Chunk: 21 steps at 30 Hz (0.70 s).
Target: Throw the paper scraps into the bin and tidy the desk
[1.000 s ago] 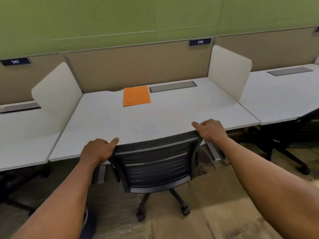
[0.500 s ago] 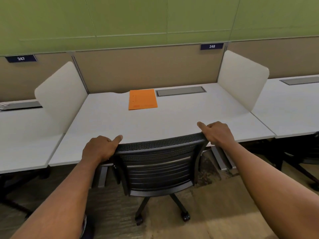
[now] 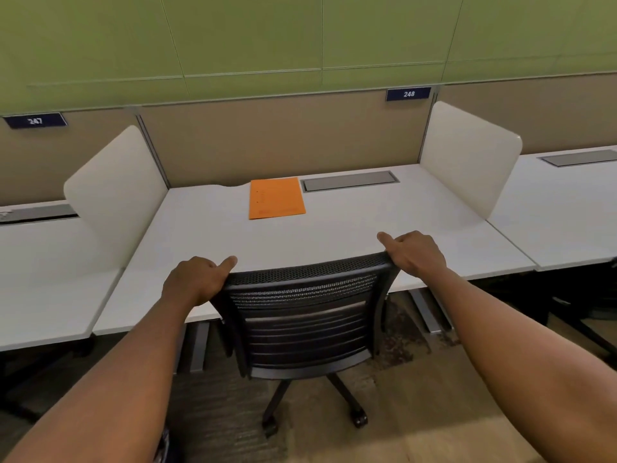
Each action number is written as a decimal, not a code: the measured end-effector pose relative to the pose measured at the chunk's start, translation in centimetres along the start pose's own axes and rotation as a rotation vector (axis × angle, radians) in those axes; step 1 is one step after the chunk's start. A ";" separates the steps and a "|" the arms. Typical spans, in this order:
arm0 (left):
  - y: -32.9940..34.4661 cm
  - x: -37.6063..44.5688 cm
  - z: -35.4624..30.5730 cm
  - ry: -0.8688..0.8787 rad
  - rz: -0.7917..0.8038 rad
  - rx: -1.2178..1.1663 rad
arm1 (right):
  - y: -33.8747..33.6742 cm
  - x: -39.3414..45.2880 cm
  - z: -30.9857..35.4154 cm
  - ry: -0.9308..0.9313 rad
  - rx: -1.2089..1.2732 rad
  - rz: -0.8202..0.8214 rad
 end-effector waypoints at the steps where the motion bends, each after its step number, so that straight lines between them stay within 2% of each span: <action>1: -0.1 0.2 0.0 -0.007 -0.011 -0.010 | 0.1 0.2 0.1 0.003 -0.001 0.001; 8: -0.3 0.7 0.1 -0.067 -0.074 -0.061 | 0.5 1.7 0.7 0.011 -0.028 0.020; 16: -1.0 -0.6 -0.7 -0.153 -0.129 -0.003 | 0.4 1.8 0.9 0.008 -0.025 0.026; 21: -1.2 -1.6 -1.2 -0.147 -0.209 0.027 | 0.1 1.3 1.2 -0.025 -0.066 0.014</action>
Point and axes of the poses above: each hand's wrist, its own x-axis towards the middle knuckle, its own y-axis out of the palm, z = x × y, the point moved 2 cm from there along x, towards the middle knuckle, and after that the axes turned 3 degrees about -x, right-handed, at the moved point
